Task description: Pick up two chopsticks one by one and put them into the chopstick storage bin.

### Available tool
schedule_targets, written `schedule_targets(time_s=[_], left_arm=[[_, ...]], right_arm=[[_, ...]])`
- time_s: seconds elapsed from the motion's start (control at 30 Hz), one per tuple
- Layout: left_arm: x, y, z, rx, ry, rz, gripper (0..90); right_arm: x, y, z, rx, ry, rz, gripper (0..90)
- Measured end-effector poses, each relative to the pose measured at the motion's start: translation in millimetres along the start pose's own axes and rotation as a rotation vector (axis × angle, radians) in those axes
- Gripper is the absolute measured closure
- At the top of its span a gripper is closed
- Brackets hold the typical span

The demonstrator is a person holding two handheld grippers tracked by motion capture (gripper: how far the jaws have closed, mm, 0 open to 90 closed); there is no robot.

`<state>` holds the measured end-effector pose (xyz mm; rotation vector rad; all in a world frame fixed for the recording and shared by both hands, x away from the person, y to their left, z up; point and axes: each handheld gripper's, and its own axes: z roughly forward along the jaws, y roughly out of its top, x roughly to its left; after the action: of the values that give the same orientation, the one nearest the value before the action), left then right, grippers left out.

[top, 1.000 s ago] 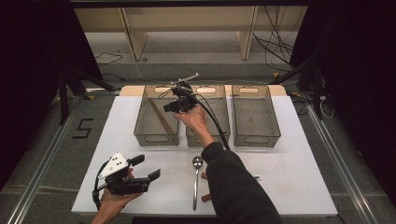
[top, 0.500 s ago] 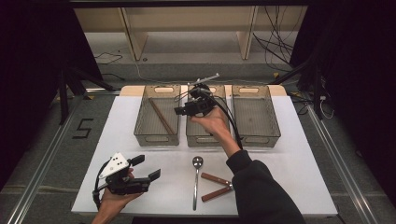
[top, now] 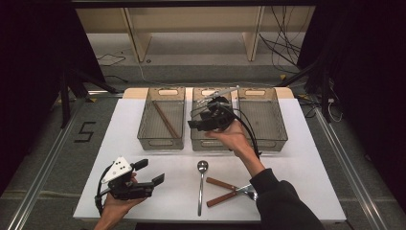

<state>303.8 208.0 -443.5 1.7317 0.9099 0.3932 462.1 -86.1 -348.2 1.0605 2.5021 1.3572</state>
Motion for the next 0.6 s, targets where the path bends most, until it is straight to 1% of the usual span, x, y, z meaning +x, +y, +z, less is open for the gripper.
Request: schedule_targets(time_s=[0.13,0.27,0.4,0.6], left_arm=[[0.1,-0.1,0.2,0.004,-0.001,0.004,15.6],[0.2,-0.2,0.7,0.006,0.001,0.007,15.6],[-0.3,-0.1,1.4,0.009,0.002,0.006,15.6],[-0.2,-0.4,1.6,0.01,0.003,0.005,15.6]], right_arm=[[-0.6,-13.8,-10.4,-0.006,-0.001,-0.01,36.6],[-4.3,-28.4,-21.6,-0.018,-0.013,-0.004,36.3],[-7.3,-40.8,-33.1,-0.048,-0.013,0.011,36.1],[-8.5,-58.2,-47.3,-0.08,-0.017,0.015,34.7]])
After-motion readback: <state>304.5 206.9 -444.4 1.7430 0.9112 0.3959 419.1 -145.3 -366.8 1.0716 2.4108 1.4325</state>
